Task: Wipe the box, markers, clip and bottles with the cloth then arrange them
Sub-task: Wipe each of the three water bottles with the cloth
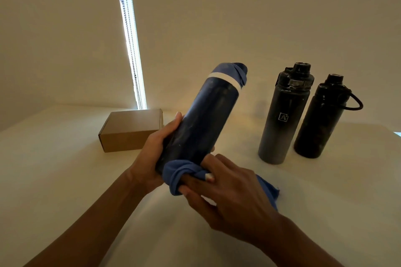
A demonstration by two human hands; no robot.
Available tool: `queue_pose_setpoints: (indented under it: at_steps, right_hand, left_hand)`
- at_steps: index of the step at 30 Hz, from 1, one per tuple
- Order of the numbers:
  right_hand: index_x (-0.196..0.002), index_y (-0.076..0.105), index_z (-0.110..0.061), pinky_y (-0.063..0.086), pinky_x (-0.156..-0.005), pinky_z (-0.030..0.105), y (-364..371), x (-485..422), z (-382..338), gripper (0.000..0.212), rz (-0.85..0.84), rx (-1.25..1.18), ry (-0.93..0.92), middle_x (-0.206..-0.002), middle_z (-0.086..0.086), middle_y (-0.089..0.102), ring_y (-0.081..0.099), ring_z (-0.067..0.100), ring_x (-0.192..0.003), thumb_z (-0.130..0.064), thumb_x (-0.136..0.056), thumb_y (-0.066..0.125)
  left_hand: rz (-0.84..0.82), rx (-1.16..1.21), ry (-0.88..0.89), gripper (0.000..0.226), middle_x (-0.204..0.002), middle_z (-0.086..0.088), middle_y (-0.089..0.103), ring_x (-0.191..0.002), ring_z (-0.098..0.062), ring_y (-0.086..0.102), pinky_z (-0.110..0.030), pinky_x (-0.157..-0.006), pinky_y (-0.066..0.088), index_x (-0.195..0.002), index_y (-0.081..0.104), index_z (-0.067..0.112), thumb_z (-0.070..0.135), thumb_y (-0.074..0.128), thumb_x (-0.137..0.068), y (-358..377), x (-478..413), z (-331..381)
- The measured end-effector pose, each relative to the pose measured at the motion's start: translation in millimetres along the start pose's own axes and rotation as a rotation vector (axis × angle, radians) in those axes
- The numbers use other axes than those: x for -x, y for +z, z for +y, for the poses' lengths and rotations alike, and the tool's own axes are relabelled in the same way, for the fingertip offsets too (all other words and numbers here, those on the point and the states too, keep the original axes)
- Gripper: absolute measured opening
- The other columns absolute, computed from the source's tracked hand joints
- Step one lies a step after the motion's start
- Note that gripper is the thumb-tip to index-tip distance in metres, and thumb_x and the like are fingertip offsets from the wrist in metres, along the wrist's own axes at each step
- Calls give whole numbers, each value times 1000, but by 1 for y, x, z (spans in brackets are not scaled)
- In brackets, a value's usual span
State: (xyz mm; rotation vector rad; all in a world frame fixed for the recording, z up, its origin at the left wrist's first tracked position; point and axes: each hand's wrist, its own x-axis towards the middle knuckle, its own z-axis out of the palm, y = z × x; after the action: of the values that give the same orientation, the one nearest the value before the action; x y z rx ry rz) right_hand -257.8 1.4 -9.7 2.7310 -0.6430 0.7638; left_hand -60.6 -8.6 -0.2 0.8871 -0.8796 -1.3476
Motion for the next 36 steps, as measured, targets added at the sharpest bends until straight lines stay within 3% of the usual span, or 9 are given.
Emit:
queue_pose_setpoints:
  at_steps: [3,9,14,20,25,28,31,35,36]
  right_hand:
    - [-127,46,-42,44,-61,17,1,0,5,31,41,26,-15,-100,-9,53,49,4,-78,-53,-98,47]
    - [-128,50,-35,32,-71,12,-6,4,33,33,212,32,193,-106,-7,45,32,-3,-85,-51,-103,36]
    - [-121,58,-18,45,-64,22,-19,9,69,43,369,70,458,-103,1,49,45,5,-74,-48,-102,34]
    - [-120,55,-19,47,-61,24,-20,8,71,33,418,22,470,-98,1,50,48,8,-69,-43,-104,38]
    - [-127,54,-31,45,-65,20,-10,2,29,30,162,-70,239,-100,-8,46,42,2,-77,-46,-104,42]
    - [-128,50,-40,43,-63,18,-4,-2,4,30,11,-80,112,-98,-11,44,40,1,-79,-52,-104,37]
    - [-130,43,-44,47,-61,18,1,-2,-7,34,-92,-72,39,-100,-11,50,44,2,-78,-57,-102,30]
    - [-116,50,-32,50,-49,17,8,-7,1,71,-157,-108,-25,-88,-8,66,62,3,-67,-55,-58,85]
    - [-116,56,-31,54,-66,18,5,-10,1,76,-174,-92,14,-91,-6,70,65,2,-71,-53,-52,90]
  left_hand:
    - [46,-6,1,63,-134,-27,65,-126,-47,61,-62,-113,44,-136,63,14,61,57,-96,-3,-2,0]
    - [-35,-116,-71,57,-102,-20,72,-79,-28,70,-34,-71,62,-125,67,10,57,52,-96,5,2,0]
    - [-76,-114,-148,64,-135,-28,62,-128,-57,54,-63,-113,38,-143,55,16,62,55,-99,4,2,-5]
    - [-57,-149,-148,59,-134,-28,63,-129,-57,52,-66,-114,37,-142,56,17,60,52,-102,1,-3,-12]
    - [-32,-128,-85,59,-92,-13,77,-79,-24,75,-33,-68,62,-126,63,13,59,57,-91,11,1,-4]
    - [119,-136,-9,74,-101,-14,75,-97,-27,73,-37,-86,61,-115,66,16,72,77,-68,6,-7,-4]
    - [181,-72,-30,53,-119,-20,74,-111,-36,71,-52,-101,57,-126,65,16,59,55,-98,1,-8,-5]
    - [155,-70,0,46,-93,-8,80,-81,-21,76,-31,-67,64,-123,65,17,54,49,-100,0,-8,-6]
    - [158,-68,14,45,-92,-7,79,-78,-19,76,-29,-64,63,-124,64,16,53,49,-101,-1,-10,-7]
